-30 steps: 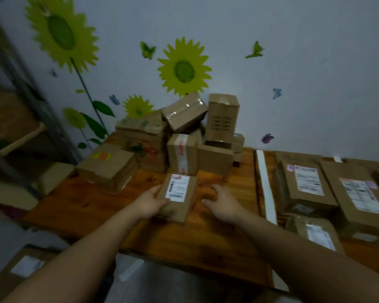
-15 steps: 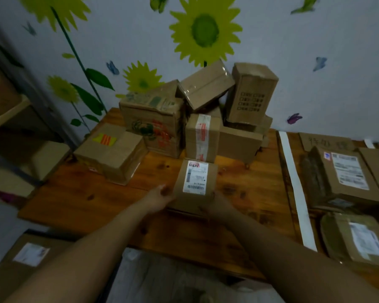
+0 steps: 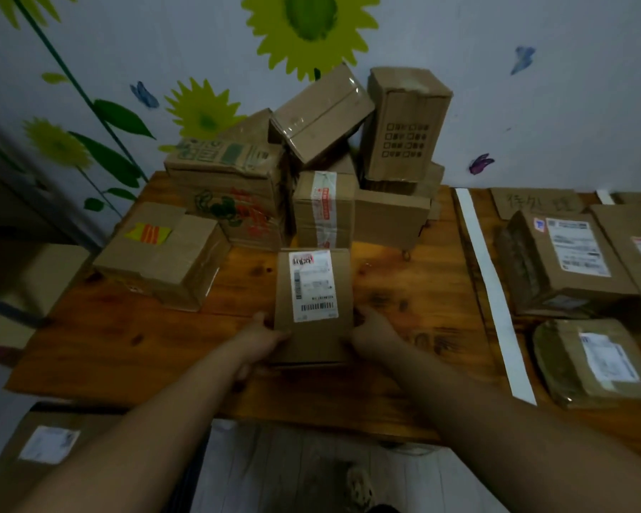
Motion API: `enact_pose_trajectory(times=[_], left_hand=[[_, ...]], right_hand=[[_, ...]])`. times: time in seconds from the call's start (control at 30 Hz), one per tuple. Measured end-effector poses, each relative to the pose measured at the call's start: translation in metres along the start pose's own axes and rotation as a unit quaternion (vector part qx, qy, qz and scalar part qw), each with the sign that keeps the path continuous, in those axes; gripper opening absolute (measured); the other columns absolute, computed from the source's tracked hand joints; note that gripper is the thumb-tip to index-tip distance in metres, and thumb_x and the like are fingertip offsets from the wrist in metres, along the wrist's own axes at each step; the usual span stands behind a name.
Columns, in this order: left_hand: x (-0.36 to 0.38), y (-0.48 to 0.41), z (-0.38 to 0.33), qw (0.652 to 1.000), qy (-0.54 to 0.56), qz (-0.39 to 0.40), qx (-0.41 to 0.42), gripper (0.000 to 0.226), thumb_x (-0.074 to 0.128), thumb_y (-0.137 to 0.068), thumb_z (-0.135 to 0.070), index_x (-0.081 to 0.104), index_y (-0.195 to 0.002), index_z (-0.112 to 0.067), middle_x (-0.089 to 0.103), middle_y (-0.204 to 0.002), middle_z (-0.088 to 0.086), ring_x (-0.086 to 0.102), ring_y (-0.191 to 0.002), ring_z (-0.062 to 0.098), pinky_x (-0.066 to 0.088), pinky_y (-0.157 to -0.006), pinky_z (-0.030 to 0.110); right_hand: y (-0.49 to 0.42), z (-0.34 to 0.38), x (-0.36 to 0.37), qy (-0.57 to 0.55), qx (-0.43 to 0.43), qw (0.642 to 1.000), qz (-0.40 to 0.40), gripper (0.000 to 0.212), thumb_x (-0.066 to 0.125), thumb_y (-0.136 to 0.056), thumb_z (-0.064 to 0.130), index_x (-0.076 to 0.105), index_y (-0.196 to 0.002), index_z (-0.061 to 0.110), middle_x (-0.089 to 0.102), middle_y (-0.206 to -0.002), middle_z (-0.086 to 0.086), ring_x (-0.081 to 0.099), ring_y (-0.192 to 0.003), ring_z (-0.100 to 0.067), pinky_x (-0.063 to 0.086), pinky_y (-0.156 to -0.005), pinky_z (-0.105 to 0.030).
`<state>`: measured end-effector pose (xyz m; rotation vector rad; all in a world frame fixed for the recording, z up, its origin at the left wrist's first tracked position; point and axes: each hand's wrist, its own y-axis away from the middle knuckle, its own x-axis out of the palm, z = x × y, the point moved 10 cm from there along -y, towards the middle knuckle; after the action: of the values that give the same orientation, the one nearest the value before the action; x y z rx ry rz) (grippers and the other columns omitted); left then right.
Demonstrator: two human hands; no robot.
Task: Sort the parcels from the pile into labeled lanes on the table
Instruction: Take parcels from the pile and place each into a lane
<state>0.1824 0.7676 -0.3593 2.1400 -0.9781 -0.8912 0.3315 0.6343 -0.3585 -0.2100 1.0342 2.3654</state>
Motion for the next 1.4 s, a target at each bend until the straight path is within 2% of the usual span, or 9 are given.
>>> enact_pose_trajectory(times=[0.17, 0.27, 0.37, 0.5, 0.7, 0.83, 1.0, 1.27, 1.4], left_hand=[[-0.019, 0.034, -0.014, 0.991, 0.07, -0.02, 0.115, 0.054, 0.059, -0.09, -0.01, 0.033, -0.136, -0.02, 0.055, -0.122, 0.008, 0.054, -0.11, 0.028, 0.05, -0.085, 0.044], [-0.018, 0.066, -0.022, 0.981, 0.084, 0.004, 0.173, 0.046, 0.056, -0.091, -0.007, 0.036, -0.13, -0.021, 0.06, -0.102, 0.003, 0.059, -0.094, 0.024, 0.048, -0.065, 0.037], [-0.012, 0.097, -0.032, 0.973, 0.071, 0.03, 0.22, 0.048, 0.055, -0.092, -0.009, 0.035, -0.133, -0.024, 0.062, -0.098, 0.004, 0.061, -0.087, 0.022, 0.046, -0.057, 0.033], [0.007, 0.137, -0.047, 0.962, 0.004, 0.058, 0.268, 0.051, 0.054, -0.093, -0.007, 0.039, -0.14, -0.017, 0.063, -0.11, 0.004, 0.058, -0.104, 0.019, 0.046, -0.092, 0.034], [0.047, 0.186, -0.081, 0.949, 0.048, 0.006, 0.313, 0.059, 0.056, -0.091, -0.005, 0.035, -0.143, -0.023, 0.052, -0.133, 0.009, 0.056, -0.111, 0.025, 0.052, -0.088, 0.041], [0.14, 0.219, -0.091, 0.95, 0.031, 0.092, 0.298, 0.031, 0.049, -0.096, -0.011, 0.043, -0.127, -0.012, 0.06, -0.121, 0.017, 0.061, -0.081, 0.026, 0.046, -0.058, 0.033], [0.254, 0.277, -0.113, 0.93, 0.021, 0.129, 0.343, 0.045, 0.042, -0.098, -0.007, 0.029, -0.14, -0.017, 0.05, -0.125, 0.002, 0.049, -0.112, 0.023, 0.044, -0.09, 0.04], [0.407, 0.336, -0.138, 0.908, -0.069, 0.13, 0.393, 0.052, 0.047, -0.096, -0.013, 0.028, -0.143, -0.025, 0.047, -0.138, 0.007, 0.047, -0.123, 0.027, 0.044, -0.1, 0.047], [0.459, 0.343, -0.129, 0.909, -0.093, 0.149, 0.377, 0.051, 0.047, -0.097, -0.015, 0.03, -0.143, -0.027, 0.052, -0.127, 0.004, 0.052, -0.112, 0.023, 0.05, -0.086, 0.038]], right_hand=[[0.054, 0.029, -0.011, -0.059, -0.073, 0.993, -0.066, 0.066, 0.059, -0.09, 0.004, 0.032, -0.146, 0.025, 0.057, -0.122, -0.006, 0.058, -0.098, -0.018, 0.056, -0.072, -0.031], [0.089, 0.035, -0.02, -0.079, -0.115, 0.986, -0.094, 0.068, 0.061, -0.091, 0.01, 0.029, -0.148, 0.026, 0.059, -0.102, 0.004, 0.059, -0.09, -0.013, 0.056, -0.081, -0.035], [0.126, 0.033, -0.034, -0.106, -0.138, 0.979, -0.11, 0.079, 0.066, -0.089, 0.023, 0.018, -0.152, 0.027, 0.056, -0.124, -0.001, 0.055, -0.106, -0.015, 0.049, -0.092, -0.033], [0.184, 0.028, -0.088, -0.175, -0.196, 0.939, -0.224, 0.101, 0.074, -0.083, 0.031, 0.001, -0.152, 0.036, 0.04, -0.141, 0.002, 0.041, -0.13, -0.019, 0.04, -0.103, -0.04], [0.245, -0.027, -0.156, -0.289, -0.192, 0.886, -0.308, 0.037, 0.06, -0.093, 0.013, 0.044, -0.124, 0.025, 0.056, -0.119, -0.008, 0.062, -0.101, -0.025, 0.058, -0.072, -0.035], [0.287, -0.083, -0.201, -0.33, -0.177, 0.856, -0.356, 0.033, 0.054, -0.097, 0.017, 0.04, -0.125, 0.026, 0.057, -0.116, -0.002, 0.061, -0.103, -0.022, 0.057, -0.08, -0.036], [0.352, -0.163, -0.27, -0.1, -0.135, 0.876, -0.453, 0.041, 0.054, -0.095, 0.017, 0.049, -0.136, 0.016, 0.048, -0.138, -0.009, 0.046, -0.127, -0.027, 0.037, -0.108, -0.038], [0.422, -0.296, -0.348, -0.124, -0.112, 0.879, -0.447, 0.044, 0.052, -0.098, 0.018, 0.045, -0.141, 0.024, 0.053, -0.138, -0.001, 0.047, -0.128, -0.023, 0.04, -0.103, -0.037], [0.435, -0.33, -0.38, -0.137, -0.121, 0.876, -0.447, 0.052, 0.055, -0.096, 0.023, 0.035, -0.144, 0.031, 0.049, -0.14, 0.003, 0.045, -0.128, -0.02, 0.042, -0.1, -0.036]])
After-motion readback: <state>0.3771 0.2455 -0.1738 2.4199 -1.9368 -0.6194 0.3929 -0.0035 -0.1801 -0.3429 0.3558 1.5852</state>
